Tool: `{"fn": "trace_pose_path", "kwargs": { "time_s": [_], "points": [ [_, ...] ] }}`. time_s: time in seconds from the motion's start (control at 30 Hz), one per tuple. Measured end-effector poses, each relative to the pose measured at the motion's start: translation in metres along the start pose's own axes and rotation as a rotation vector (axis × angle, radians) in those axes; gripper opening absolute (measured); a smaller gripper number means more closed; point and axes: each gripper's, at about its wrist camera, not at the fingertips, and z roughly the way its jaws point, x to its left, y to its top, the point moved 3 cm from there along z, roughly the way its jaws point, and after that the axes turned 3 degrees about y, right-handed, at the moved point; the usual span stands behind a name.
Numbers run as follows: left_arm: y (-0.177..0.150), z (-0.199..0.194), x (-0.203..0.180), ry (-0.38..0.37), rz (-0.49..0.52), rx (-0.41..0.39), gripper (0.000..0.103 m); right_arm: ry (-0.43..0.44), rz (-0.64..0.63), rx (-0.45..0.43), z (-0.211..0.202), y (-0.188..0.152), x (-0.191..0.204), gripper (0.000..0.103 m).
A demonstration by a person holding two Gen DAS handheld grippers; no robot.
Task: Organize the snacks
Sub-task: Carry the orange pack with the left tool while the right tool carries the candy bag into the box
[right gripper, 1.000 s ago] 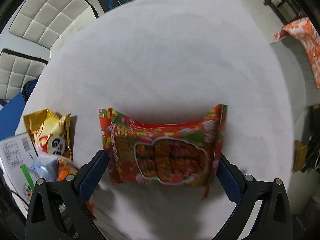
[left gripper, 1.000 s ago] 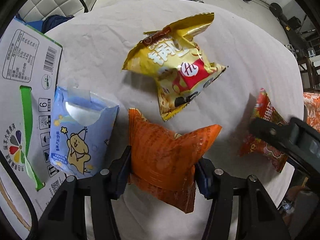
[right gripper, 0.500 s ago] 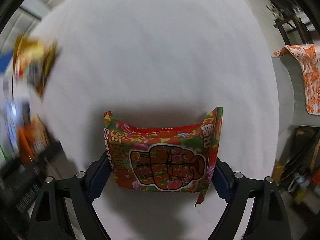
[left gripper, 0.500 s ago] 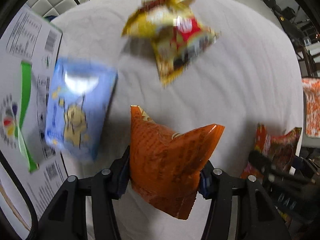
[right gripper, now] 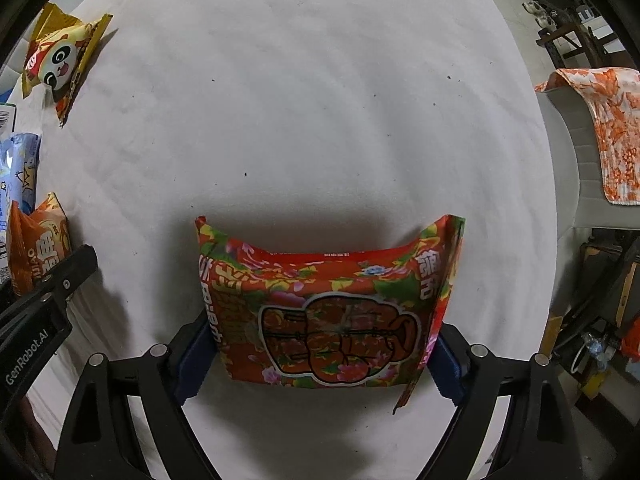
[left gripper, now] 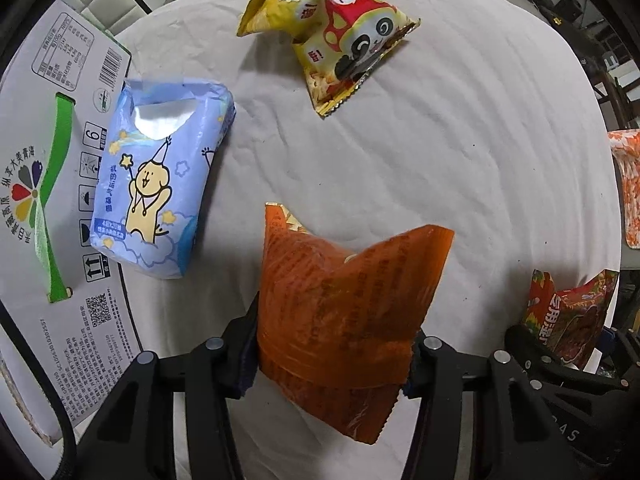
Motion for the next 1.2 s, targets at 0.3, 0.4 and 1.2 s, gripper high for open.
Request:
{"fn": "trace_pose_path", "kwargs": {
  "time_s": [0.3, 0.4, 1.2],
  "points": [
    [-0.020, -0.019, -0.004, -0.022, -0.016, -0.009, 0.045, -0.001, 0.006, -0.023, -0.020, -0.015, -0.020, 0.088],
    [-0.026, -0.031, -0.002, -0.038, -0.020, -0.027, 0.045, 0.010, 0.006, -0.047, -0.036, -0.018, -0.021, 0.088],
    [-0.058, -0.171, 0.040, -0.152, -0.045, -0.295, 0.045, 0.088, -0.073, -0.289, -0.189, -0.078, -0.015, 0.088]
  ]
}}
